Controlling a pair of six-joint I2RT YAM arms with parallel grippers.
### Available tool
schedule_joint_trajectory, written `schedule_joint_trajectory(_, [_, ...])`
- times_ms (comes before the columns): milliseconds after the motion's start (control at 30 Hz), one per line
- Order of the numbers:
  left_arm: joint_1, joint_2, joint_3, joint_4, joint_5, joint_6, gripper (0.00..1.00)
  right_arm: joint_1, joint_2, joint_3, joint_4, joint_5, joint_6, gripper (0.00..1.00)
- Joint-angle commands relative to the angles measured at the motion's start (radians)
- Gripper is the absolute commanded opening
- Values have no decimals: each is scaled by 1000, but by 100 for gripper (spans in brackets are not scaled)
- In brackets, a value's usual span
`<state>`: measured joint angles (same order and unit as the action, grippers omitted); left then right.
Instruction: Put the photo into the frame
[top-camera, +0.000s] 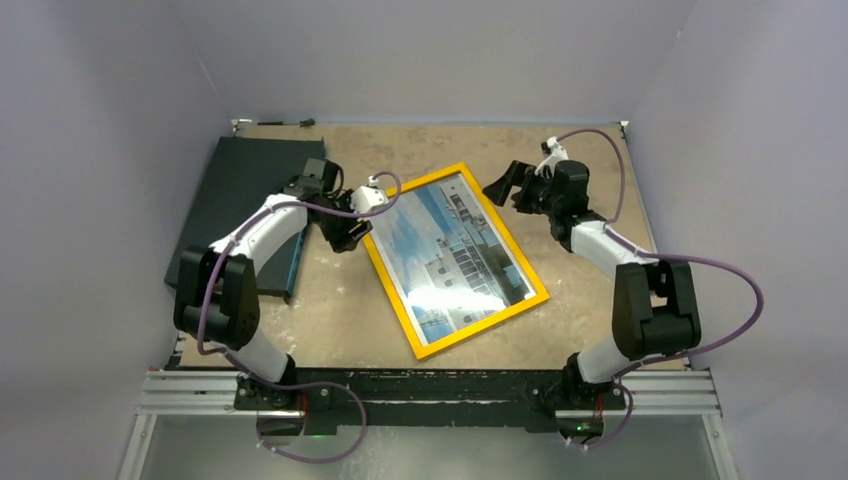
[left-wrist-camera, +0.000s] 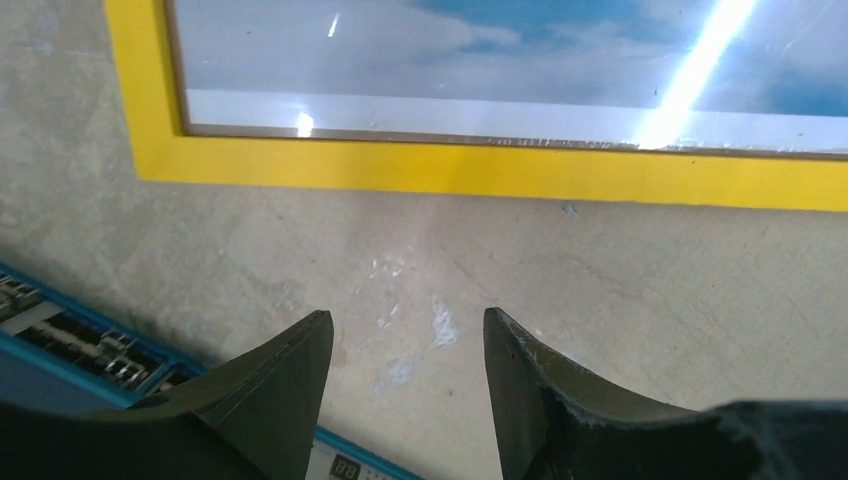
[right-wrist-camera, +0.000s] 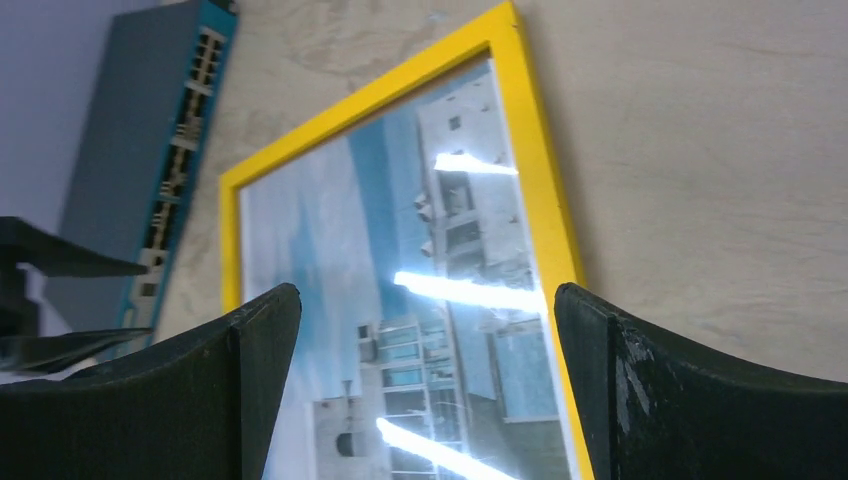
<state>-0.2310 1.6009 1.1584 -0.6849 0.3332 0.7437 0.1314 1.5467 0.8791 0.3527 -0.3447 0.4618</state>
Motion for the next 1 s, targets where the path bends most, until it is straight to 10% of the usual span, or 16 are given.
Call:
schedule_joint_trajectory(0, [-10, 68, 53, 23, -6, -97, 55, -10, 10, 14, 21, -147, 129, 99])
schedule_joint_trajectory(133, [-9, 81, 78, 47, -12, -164, 58, 198, -45, 99, -147, 221, 16, 99])
schedule_joint_trajectory(333, [120, 38, 99, 175, 44, -383, 73, 144, -230, -69, -67, 619, 130, 99])
schedule_joint_trajectory(533, [264, -127, -170, 511, 40, -517, 77, 124, -332, -375, 350, 1079, -4, 99])
schedule_joint_trajectory(967, [292, -180, -717, 1297, -204, -706, 84, -34, -137, -410, 735, 1007, -234, 99])
